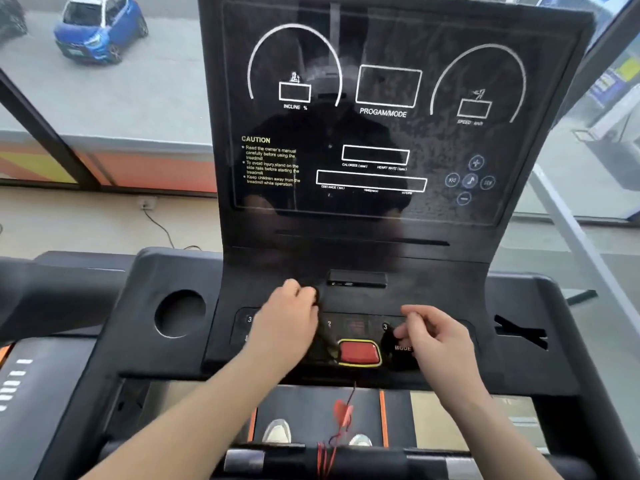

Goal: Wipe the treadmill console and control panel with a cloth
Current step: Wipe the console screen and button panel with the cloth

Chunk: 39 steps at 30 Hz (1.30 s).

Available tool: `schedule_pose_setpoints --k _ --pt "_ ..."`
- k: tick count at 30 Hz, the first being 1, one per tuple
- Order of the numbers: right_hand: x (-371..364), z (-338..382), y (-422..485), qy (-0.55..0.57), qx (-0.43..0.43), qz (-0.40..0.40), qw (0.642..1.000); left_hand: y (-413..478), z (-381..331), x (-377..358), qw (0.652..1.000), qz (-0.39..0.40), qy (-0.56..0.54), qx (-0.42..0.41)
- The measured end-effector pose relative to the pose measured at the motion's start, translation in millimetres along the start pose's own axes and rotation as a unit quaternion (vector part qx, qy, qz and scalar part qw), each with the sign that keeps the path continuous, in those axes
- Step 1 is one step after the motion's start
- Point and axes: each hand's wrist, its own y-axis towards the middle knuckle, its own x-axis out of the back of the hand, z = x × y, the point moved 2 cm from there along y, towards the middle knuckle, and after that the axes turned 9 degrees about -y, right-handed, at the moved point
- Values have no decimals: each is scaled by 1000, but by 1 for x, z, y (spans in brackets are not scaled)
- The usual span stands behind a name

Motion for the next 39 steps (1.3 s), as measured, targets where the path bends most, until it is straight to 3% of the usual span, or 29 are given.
schedule_pose_setpoints --k 2,4,9,13,18,24,26,30,34,39 --pt "7 -5 3 9 4 10 1000 -3 10 15 993 -46 36 105" --pt "16 -11 6 13 6 15 1000 -2 -15 8 983 -30 102 147" --pt "57 -27 16 16 27 8 999 11 -127 -64 987 61 147 26" --pt "99 -55 26 3 37 -23 999 11 -206 -109 989 54 101 -95" --pt "137 -86 39 6 30 -83 996 17 -231 -129 966 108 74 -223" --pt "143 -102 43 -3 29 -31 999 14 -188 -96 988 38 140 -55" --pt "142 -105 42 -30 33 -30 999 4 -214 -111 989 54 116 -72" --pt "146 -108 40 -91 78 -76 990 -7 -252 -156 975 83 62 -196" --pt "145 -113 40 -105 69 -74 989 -26 -230 -153 954 31 20 -297" --pt "138 -114 37 -92 60 -68 992 -18 -224 -137 978 3 -20 -206"
